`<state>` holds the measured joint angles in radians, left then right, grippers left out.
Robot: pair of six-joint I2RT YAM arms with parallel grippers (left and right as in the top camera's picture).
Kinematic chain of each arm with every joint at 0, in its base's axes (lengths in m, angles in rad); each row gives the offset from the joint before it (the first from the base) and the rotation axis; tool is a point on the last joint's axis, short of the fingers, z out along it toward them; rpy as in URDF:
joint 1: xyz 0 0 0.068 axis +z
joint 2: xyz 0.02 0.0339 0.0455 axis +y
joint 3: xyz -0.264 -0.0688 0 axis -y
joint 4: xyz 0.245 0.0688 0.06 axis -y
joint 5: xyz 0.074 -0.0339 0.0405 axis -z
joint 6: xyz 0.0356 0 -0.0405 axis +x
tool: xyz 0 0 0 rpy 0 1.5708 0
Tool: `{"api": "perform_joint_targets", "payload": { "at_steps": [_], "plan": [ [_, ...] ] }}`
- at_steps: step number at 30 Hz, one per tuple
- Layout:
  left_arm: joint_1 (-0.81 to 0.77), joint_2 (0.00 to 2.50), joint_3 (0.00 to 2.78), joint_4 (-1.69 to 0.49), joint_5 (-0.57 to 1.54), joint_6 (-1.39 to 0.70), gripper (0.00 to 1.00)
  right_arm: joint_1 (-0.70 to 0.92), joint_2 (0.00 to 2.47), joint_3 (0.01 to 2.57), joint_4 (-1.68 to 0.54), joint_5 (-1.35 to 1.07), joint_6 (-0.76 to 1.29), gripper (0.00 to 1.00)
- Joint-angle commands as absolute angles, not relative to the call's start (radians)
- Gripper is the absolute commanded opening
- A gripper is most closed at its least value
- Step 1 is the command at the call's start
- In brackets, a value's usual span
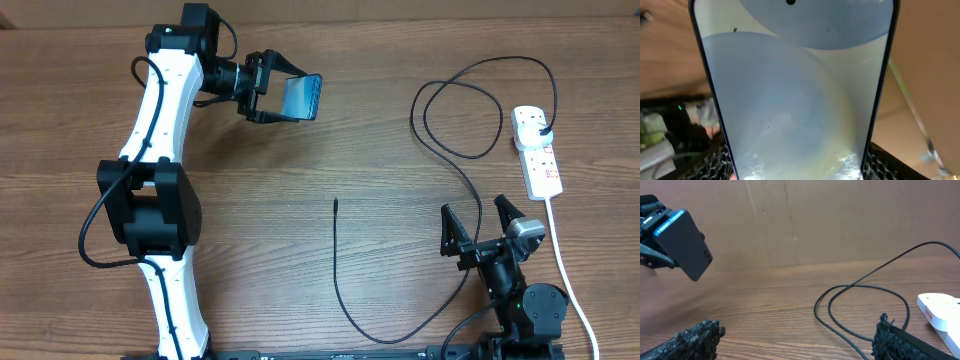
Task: Plug charger to phone and switch on socket
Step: 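Lift the phone with the left gripper and tilt it upright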
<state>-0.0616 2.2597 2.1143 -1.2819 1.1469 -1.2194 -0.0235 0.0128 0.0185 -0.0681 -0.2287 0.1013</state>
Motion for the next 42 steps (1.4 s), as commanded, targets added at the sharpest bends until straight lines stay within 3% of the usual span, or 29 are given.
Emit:
{"api": "perform_joint_targets", "payload": {
  "at_steps": [1, 19, 31, 42],
  "plan": [
    [-0.057, 2.255, 2.144, -1.284, 1.343, -1.181, 0.04, -0.017, 0.003, 0.008, -0.062, -0.221, 0.104, 1.0],
    [-0.059, 2.255, 2.144, -1.283, 1.465, -1.127, 0.04, -0.017, 0.003, 0.008, -0.062, -0.221, 0.104, 1.0],
    [-0.064, 2.255, 2.144, -1.284, 1.463, -0.9, 0.04, -0.017, 0.003, 0.008, -0.062, -0.221, 0.104, 1.0],
    [-0.067, 2.255, 2.144, -1.284, 1.457, -0.898, 0.04, -0.017, 0.003, 0.007, -0.062, -0.221, 0.104, 1.0]
  ]
}}
